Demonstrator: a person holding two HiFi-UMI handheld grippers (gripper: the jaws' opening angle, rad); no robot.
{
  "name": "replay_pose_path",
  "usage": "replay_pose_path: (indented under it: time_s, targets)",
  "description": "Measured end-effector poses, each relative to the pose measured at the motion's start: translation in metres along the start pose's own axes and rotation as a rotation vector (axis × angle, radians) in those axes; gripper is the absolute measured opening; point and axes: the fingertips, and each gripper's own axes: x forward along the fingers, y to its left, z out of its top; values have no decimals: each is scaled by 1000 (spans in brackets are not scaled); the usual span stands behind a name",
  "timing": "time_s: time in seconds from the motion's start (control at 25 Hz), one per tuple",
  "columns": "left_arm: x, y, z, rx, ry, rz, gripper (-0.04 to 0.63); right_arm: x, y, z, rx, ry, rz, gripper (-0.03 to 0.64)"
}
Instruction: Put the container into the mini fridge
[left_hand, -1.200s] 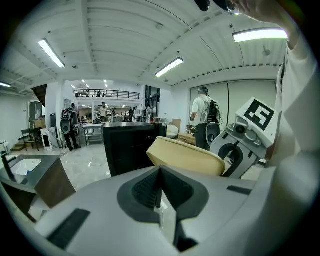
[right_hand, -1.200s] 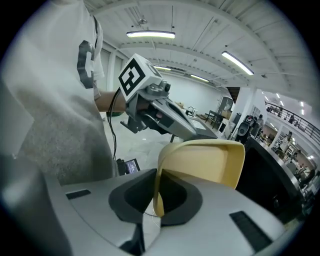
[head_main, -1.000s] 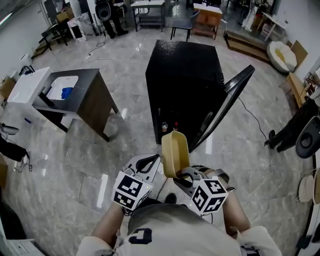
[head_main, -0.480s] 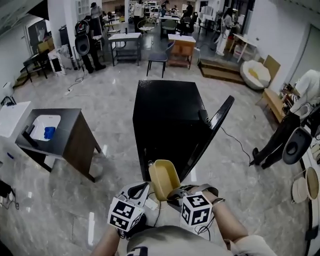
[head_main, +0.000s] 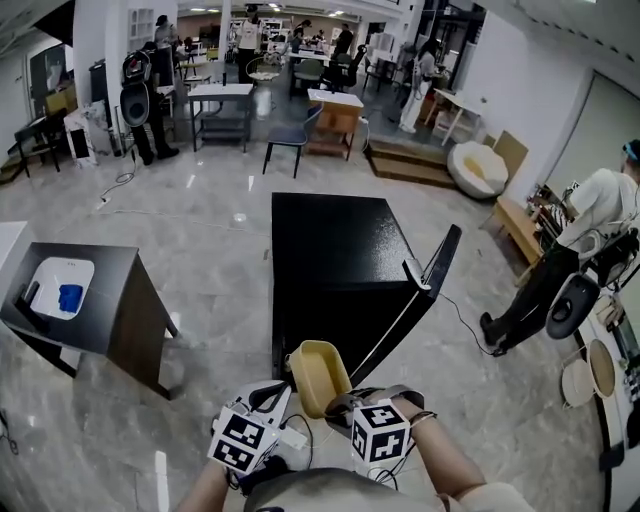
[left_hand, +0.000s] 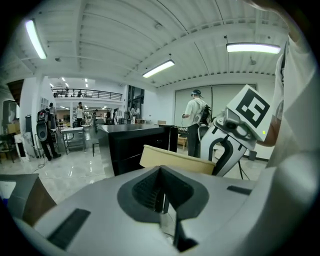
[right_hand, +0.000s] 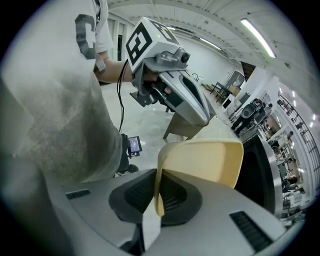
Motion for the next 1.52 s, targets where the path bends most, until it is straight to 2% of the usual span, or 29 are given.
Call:
replay_pose_path:
  time_s: [0.12, 0.2, 0.4, 0.64, 0.88, 1.04, 1.2, 1.36, 1.44, 1.52]
  targets:
    - [2, 18, -10, 51, 21, 7, 57, 18, -12, 4, 21, 29, -15, 32]
    - [4, 33, -14, 53, 16, 16, 57, 29, -21, 4, 32, 41, -23, 32]
    - [4, 61, -12, 7, 24, 43, 57, 35, -34, 6, 57, 43, 7, 32]
    - [23, 79, -15, -57, 48, 118, 57, 48, -51, -20, 56, 30, 50, 32]
    - [49, 89, 15, -222, -71, 234, 57, 47, -65, -60, 9, 20, 105, 32]
    - [70, 98, 38, -255, -129, 276, 57, 48, -87, -85, -45, 28, 111, 32]
    - [86, 100, 50, -351, -209, 264, 57, 52, -89, -101, -107, 23, 170, 32]
    - [96, 99, 45, -419, -249, 234, 57, 66, -85, -111, -162, 37, 228, 32]
    - [98, 102, 41, -428, -255, 235, 57, 74, -85, -114, -184, 44, 246, 32]
    - [99, 106, 34, -398, -233, 242, 57, 83, -84, -116, -198, 52, 260, 32]
